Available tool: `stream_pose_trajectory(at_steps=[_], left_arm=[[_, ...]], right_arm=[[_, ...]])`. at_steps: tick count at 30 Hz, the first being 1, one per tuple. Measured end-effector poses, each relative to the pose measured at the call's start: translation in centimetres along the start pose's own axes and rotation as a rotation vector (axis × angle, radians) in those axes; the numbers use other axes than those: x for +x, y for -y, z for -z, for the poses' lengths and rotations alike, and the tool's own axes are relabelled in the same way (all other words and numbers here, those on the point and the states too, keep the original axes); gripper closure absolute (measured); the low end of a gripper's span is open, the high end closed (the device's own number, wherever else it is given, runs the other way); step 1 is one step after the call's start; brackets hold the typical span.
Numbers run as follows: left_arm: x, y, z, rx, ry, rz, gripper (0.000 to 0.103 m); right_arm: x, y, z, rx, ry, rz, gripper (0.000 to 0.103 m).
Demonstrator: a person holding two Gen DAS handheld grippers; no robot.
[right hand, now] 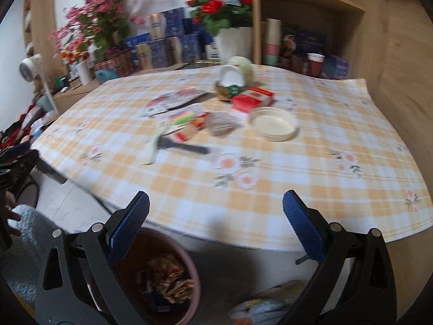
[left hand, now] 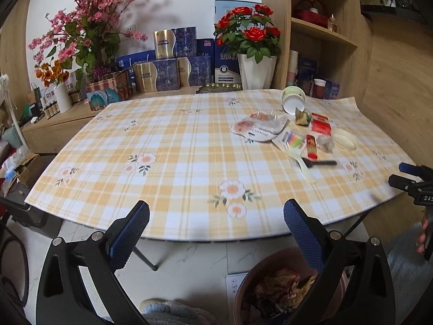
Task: Collect trash
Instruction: 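Grasp the round white plastic lid on the table with the right gripper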
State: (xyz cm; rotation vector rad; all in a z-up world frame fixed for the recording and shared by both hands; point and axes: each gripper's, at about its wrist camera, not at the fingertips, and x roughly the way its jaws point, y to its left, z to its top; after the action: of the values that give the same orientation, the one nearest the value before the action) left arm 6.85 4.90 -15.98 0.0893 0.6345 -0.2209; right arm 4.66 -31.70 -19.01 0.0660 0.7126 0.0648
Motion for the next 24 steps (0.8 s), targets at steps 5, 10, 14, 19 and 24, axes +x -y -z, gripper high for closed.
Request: stream_pose_trajectory(at_steps=[5, 10, 14, 19, 24], left_arm=[[1.0, 0.3, -1.8, -0.007, 0.032, 0.02, 0.006], [2.9, 0.7, -3.1, -0.013, 0.004, 0.032, 0.006], [5.2, 0.8, -3.7, -0.036, -0.078, -0.012, 0.006], [7.2, 1.0, -3.9, -0.083, -0.125, 0.019, 0.006], [8.2, 1.5, -4.3, -0.073, -0.133, 0.02, 0.006]], right_arm=[[1.1, 3.0, -1.5, 0.014, 0.001, 0.049, 0.006], [3.4, 5.4, -3.7, 0.048, -0.024, 0.078, 0.006], [6.2, 6.9, -5.4, 0.08, -0.044, 0.066, 0.006], [11.4, 7.1, -6.9, 0.059, -0.153, 0.045, 0.006], [15.2, 7.0, -7.6, 0.062, -0.233, 0.064, 0.006]])
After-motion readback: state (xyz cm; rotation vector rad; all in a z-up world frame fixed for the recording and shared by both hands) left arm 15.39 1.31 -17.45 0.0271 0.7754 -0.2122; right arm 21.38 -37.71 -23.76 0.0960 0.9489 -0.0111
